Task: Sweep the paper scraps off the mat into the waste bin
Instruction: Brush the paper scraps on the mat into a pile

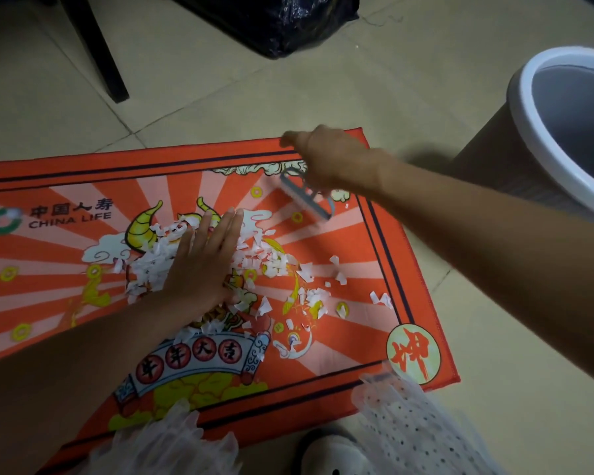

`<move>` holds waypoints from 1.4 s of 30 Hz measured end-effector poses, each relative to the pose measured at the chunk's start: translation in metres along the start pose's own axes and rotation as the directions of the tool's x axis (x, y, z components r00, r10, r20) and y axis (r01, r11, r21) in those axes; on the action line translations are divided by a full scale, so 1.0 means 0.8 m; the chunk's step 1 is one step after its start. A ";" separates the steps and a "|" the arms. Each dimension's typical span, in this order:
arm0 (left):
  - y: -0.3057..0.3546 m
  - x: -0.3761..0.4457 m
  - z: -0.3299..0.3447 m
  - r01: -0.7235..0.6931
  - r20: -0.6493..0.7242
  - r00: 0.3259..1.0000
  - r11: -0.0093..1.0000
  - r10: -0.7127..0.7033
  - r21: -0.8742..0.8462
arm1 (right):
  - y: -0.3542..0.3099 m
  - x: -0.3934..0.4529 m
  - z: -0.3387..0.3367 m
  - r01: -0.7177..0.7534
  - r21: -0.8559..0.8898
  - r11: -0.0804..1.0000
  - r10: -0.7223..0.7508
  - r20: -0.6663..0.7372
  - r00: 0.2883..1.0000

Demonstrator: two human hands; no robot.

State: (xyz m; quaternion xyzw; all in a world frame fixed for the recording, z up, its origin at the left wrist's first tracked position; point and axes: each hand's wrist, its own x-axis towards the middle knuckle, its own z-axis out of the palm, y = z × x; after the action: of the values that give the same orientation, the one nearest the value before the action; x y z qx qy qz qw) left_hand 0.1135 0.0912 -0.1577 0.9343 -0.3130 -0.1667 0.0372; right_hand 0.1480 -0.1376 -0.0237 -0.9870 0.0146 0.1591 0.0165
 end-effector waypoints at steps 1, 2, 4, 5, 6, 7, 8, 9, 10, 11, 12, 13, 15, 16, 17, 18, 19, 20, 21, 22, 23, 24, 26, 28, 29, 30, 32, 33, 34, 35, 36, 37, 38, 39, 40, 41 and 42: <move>0.001 0.000 -0.001 -0.003 -0.001 1.000 1.000 0.003 0.012 | 0.015 0.002 -0.003 -0.044 -0.013 0.999 0.044 0.002 0.999; 0.002 0.000 -0.001 -0.005 -0.003 1.000 1.000 0.005 0.023 | 0.030 0.004 -0.004 -0.078 -0.034 0.996 0.078 0.006 0.997; 0.003 0.001 0.000 -0.004 0.000 1.000 1.000 0.004 0.031 | 0.057 0.006 0.000 -0.116 -0.101 0.988 0.117 0.003 0.993; 0.004 0.001 0.000 -0.004 0.002 1.000 1.000 0.004 0.031 | 0.068 0.006 0.004 -0.126 -0.142 0.982 0.126 -0.007 0.992; 0.004 0.001 0.000 -0.004 0.002 1.000 0.999 0.004 0.032 | 0.077 0.006 0.009 -0.132 -0.179 0.975 0.131 -0.015 0.991; 0.004 0.000 0.000 -0.004 0.003 1.000 0.999 0.004 0.032 | 0.084 0.005 0.015 -0.133 -0.206 0.970 0.132 -0.015 0.991; 0.004 0.000 0.000 -0.005 0.004 1.000 1.000 0.005 0.029 | 0.088 0.005 0.021 -0.129 -0.225 0.966 0.130 -0.009 0.991; 0.004 0.000 0.000 -0.006 0.005 1.000 1.000 0.006 0.024 | 0.089 0.004 0.027 -0.113 -0.234 0.966 0.116 -0.004 0.993; 0.005 0.000 0.000 -0.008 0.006 1.000 1.000 0.008 0.019 | 0.089 0.004 0.031 -0.083 -0.235 0.968 0.085 0.000 0.996; 0.005 0.000 -0.001 -0.009 0.007 1.000 1.000 0.008 0.016 | 0.088 0.004 0.034 -0.042 -0.233 0.972 0.045 0.007 0.999; 0.006 0.000 -0.001 -0.007 0.008 1.000 1.000 0.007 0.014 | 0.086 0.005 0.035 -0.003 -0.229 0.973 0.009 0.026 1.000; 0.007 0.000 -0.001 -0.006 0.008 1.000 1.000 0.006 0.014 | 0.085 0.006 0.035 0.027 -0.221 0.975 -0.016 0.050 0.999; 0.008 0.000 -0.001 -0.010 -0.009 1.000 1.000 0.011 0.020 | 0.083 0.012 0.034 0.043 -0.178 0.983 -0.029 0.080 0.996; 0.009 0.000 -0.001 -0.013 -0.020 1.000 1.000 0.014 0.024 | 0.080 0.015 0.033 0.040 -0.147 0.988 -0.027 0.094 0.995; 0.009 0.000 -0.001 -0.015 -0.027 1.000 0.999 0.016 0.029 | 0.076 0.018 0.033 0.041 -0.116 0.992 -0.028 0.105 0.994; 0.010 0.000 -0.001 -0.015 -0.027 1.000 0.999 0.016 0.035 | 0.070 0.020 0.034 0.042 -0.088 0.995 -0.032 0.119 0.992; 0.010 0.000 -0.002 -0.014 -0.025 1.000 0.999 0.015 0.039 | 0.063 0.021 0.034 0.049 -0.061 0.997 -0.041 0.133 0.990; 0.010 0.000 -0.001 -0.013 -0.026 1.000 0.999 0.014 0.038 | 0.053 0.023 0.033 0.057 -0.029 0.998 -0.053 0.146 0.988; 0.009 0.000 -0.001 -0.011 -0.025 1.000 0.999 0.012 0.035 | 0.043 0.024 0.032 0.069 0.008 0.998 -0.070 0.157 0.985; 0.009 0.000 0.000 -0.009 -0.026 1.000 0.999 0.010 0.035 | 0.031 0.024 0.031 0.085 0.038 0.996 -0.090 0.167 0.982; 0.009 -0.001 0.000 -0.005 -0.027 1.000 0.999 0.007 0.039 | 0.020 0.024 0.030 0.107 0.056 0.993 -0.115 0.167 0.979; 0.008 -0.001 0.001 -0.004 -0.028 1.000 0.999 0.005 0.043 | 0.009 0.026 0.030 0.128 0.061 0.990 -0.137 0.166 0.977; 0.008 -0.001 0.001 0.001 -0.025 1.000 0.999 0.000 0.041 | -0.010 0.026 0.030 0.164 0.087 0.983 -0.176 0.168 0.970; 0.008 -0.001 0.001 0.000 -0.027 1.000 0.999 0.001 0.035 | -0.026 0.027 0.033 0.186 0.122 0.975 -0.205 0.167 0.964; 0.008 -0.001 0.001 -0.003 -0.031 1.000 0.999 0.004 0.033 | -0.034 0.027 0.035 0.199 0.127 0.972 -0.219 0.161 0.962; 0.008 -0.001 0.001 -0.003 -0.036 0.999 1.000 0.004 0.028 | -0.041 0.028 0.039 0.210 0.130 0.969 -0.229 0.156 0.961; 0.008 -0.002 0.001 0.006 -0.040 0.999 1.000 -0.006 0.011 | -0.053 0.028 0.044 0.225 0.124 0.967 -0.241 0.138 0.961; 0.008 -0.003 0.000 0.012 -0.041 0.999 1.000 -0.012 0.002 | -0.059 0.026 0.045 0.230 0.102 0.968 -0.242 0.125 0.962; 0.007 -0.004 0.000 0.014 -0.042 0.999 1.000 -0.014 -0.004 | -0.063 0.024 0.045 0.234 0.073 0.970 -0.241 0.111 0.964; 0.007 -0.004 -0.001 0.015 -0.042 0.999 1.000 -0.015 -0.006 | -0.066 0.020 0.043 0.237 0.043 0.971 -0.240 0.102 0.965; 0.006 -0.005 0.000 0.015 -0.041 0.999 1.000 -0.015 -0.007 | -0.067 0.017 0.041 0.238 0.022 0.971 -0.239 0.096 0.966; 0.006 -0.005 0.000 0.012 -0.045 0.999 1.000 -0.013 -0.009 | -0.068 0.014 0.037 0.236 0.015 0.972 -0.237 0.092 0.967; 0.005 -0.006 0.001 0.009 -0.052 0.999 1.000 -0.009 -0.011 | -0.067 0.010 0.033 0.227 0.021 0.974 -0.228 0.090 0.969; 0.004 -0.006 0.002 0.004 -0.056 0.998 1.000 -0.005 -0.011 | -0.064 0.007 0.027 0.209 0.035 0.977 -0.212 0.093 0.973; 0.003 -0.006 0.002 -0.001 -0.058 0.998 1.000 0.000 -0.010 | -0.060 0.002 0.020 0.185 0.056 0.981 -0.190 0.096 0.977; 0.002 -0.006 0.002 -0.007 -0.054 0.998 1.000 0.007 -0.005 | -0.054 -0.003 0.013 0.160 0.077 0.984 -0.167 0.096 0.981; 0.001 -0.006 0.001 -0.018 -0.049 0.999 1.000 0.018 0.004 | -0.047 -0.008 0.006 0.139 0.092 0.986 -0.148 0.094 0.985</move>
State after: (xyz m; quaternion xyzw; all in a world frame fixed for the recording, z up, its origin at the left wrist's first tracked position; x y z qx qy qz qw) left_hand 0.1092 0.0932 -0.1572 0.9354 -0.3206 -0.1426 0.0447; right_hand 0.1416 -0.0996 -0.0248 -0.9746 -0.0507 0.2062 0.0706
